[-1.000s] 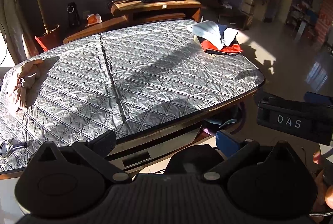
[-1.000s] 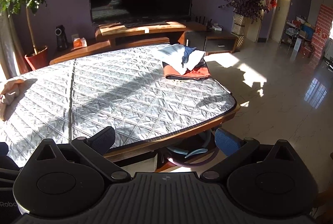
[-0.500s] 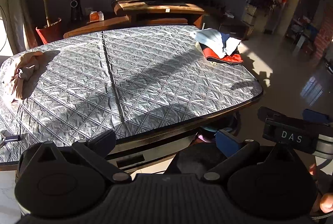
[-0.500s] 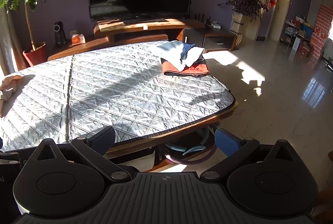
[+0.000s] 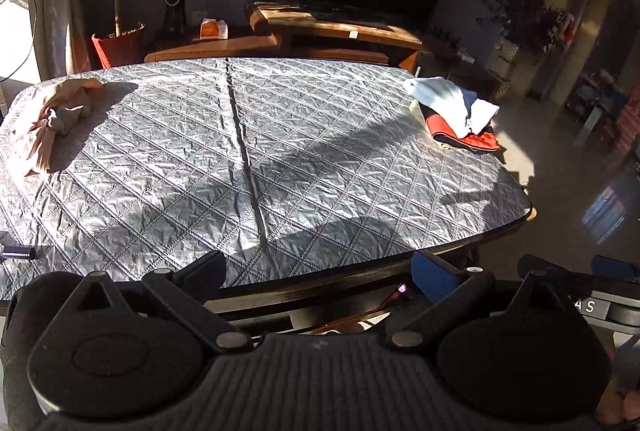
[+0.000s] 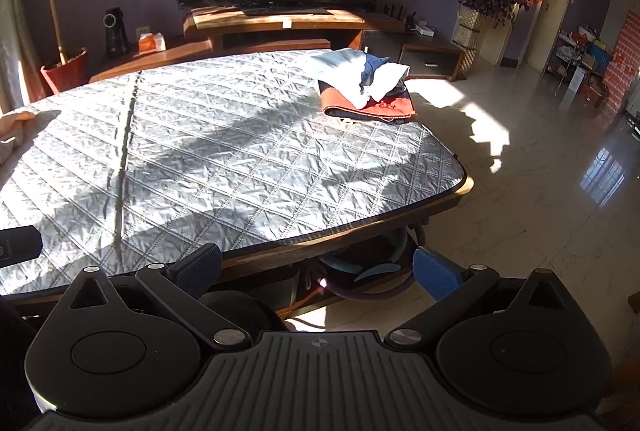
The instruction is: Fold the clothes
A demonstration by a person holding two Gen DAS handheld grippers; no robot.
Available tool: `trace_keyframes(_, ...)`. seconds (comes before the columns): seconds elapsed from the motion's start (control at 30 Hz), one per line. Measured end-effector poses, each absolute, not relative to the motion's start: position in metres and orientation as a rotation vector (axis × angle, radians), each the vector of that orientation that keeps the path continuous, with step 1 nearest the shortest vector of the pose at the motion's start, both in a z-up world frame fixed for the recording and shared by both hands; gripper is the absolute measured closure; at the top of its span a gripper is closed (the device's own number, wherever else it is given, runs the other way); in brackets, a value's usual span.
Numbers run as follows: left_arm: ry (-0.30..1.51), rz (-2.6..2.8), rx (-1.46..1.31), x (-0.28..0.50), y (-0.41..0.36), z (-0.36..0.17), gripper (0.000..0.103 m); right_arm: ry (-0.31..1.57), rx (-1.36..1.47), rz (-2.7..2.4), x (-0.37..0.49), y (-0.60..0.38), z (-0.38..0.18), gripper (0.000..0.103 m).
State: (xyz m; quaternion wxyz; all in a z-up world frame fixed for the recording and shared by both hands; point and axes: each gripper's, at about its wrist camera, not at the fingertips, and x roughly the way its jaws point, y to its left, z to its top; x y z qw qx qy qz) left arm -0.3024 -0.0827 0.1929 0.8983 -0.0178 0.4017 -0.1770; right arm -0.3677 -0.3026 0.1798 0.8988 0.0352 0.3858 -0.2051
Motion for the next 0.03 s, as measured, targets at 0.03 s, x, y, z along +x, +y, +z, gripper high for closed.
trace_keyframes(0.03, 0.84, -0.345, -0.032, -0.2967, -0.0803, 0.1892, 0.002, 0.805, 0.071, -0.421, -0.3642, -0.302, 0.1767, 0.0)
